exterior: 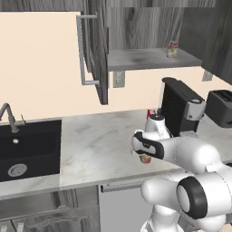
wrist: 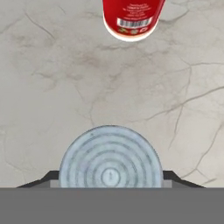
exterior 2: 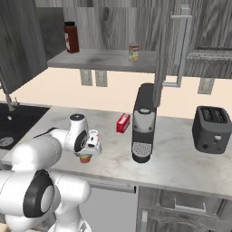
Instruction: Pick the cans from the counter and place them in their designated side in the cabinet.
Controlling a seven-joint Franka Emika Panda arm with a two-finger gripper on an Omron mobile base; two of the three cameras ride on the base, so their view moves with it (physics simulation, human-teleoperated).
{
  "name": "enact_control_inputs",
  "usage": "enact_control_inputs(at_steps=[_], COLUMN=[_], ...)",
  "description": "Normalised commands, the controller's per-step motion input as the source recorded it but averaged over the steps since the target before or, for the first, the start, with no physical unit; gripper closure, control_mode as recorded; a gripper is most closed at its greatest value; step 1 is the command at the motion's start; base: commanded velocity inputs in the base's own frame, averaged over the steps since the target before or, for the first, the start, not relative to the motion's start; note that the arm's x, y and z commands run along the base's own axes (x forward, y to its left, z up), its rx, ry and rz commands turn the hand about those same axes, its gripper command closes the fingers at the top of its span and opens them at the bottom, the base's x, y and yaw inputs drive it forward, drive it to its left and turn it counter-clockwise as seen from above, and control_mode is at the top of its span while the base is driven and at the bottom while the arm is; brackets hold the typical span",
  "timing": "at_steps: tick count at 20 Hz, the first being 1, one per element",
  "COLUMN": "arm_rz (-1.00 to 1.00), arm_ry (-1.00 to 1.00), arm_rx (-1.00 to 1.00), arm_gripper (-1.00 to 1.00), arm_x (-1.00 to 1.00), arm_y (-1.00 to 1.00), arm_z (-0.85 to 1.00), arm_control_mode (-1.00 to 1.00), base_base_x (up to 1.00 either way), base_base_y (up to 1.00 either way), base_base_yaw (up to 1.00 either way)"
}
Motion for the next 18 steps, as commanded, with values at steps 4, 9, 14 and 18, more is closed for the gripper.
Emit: enact_control_inputs(at_steps=[4,9,14,18], arm_rz=[0.00,0.00,0.00,0.00], arm_ry=[0.00,-0.04,-0.08,-0.08], arm_rx=[0.00,0.00,0.00,0.00], arm_gripper=[1.00,1.00,1.00,1.00], arm_x=[0.00,-0.06,-0.11,-0.09], arm_y=[0.00,0.00,-0.04,-0.06], arm_z=[0.00,0.16,0.59,0.72], arm_control_mode=[-1.00,-1.00,-1.00,-1.00], base_base_x=[0.00,0.00,0.00,0.00], base_base_y=[0.00,0.00,0.00,0.00], base_base_yaw=[0.00,0.00,0.00,0.00])
